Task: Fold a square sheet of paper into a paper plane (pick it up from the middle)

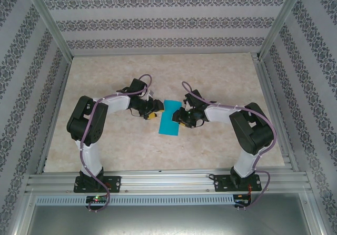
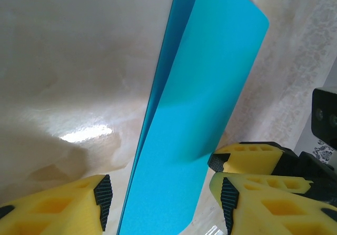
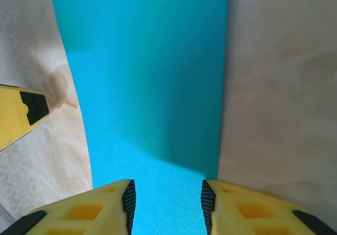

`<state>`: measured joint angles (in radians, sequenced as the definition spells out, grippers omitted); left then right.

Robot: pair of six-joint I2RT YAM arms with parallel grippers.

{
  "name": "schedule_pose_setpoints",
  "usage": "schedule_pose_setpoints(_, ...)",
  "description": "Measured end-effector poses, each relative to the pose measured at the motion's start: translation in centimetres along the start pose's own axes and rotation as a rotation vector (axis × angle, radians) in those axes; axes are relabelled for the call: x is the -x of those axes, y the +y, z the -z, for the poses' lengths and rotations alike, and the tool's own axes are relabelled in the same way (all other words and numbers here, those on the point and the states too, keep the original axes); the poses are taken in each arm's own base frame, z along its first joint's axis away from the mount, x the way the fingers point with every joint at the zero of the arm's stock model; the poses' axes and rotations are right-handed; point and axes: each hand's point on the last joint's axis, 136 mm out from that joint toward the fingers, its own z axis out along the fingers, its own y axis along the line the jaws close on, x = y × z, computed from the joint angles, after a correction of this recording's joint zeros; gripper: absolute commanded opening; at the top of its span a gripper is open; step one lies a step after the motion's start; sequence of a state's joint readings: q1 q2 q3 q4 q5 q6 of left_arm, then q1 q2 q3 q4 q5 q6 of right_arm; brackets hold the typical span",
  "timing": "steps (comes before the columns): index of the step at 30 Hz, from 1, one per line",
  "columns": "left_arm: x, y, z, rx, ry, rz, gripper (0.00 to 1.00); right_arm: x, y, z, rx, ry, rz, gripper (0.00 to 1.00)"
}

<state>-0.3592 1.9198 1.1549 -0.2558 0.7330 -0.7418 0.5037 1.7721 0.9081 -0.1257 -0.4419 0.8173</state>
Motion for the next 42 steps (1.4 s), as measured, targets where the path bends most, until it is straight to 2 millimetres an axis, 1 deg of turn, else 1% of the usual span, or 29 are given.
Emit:
schedule_pose_setpoints(7,-0.2,-0.6,0.1,0.006,0.012,-0.004,0.6,0.2,-0.5,0.1,0.031,0.001,-0.014,0.37)
schedule_pose_setpoints(12,-0.6,-1.3,-0.3,0.014,0.029,-0.021,0.59,0.2,-0.6,0.1,0.053,0.004,-0.018,0.37)
schedule_pose_setpoints(17,-1.2,-0.9,-1.1,0.042,0.054,-0.014,0.59,0.2,-0.6,0.1,0.064,0.005,-0.018,0.36)
schedule_pose_setpoints(22,-1.2,-0.3,-1.9,0.068,0.066,-0.014,0.59,0.2,-0.6,0.1,0.07,0.005,-0.019,0.36)
schedule_pose_setpoints(29,-1.1,-0.4,-2.2,0.073,0.074,-0.018,0.59,0.2,-0.6,0.1,0.074,0.004,-0.021,0.36)
schedule_pose_setpoints(42,-1.2,-0.6,-2.7,0.079,0.089,-0.023,0.49,0.1,-0.5,0.0,0.089,0.018,-0.037,0.35)
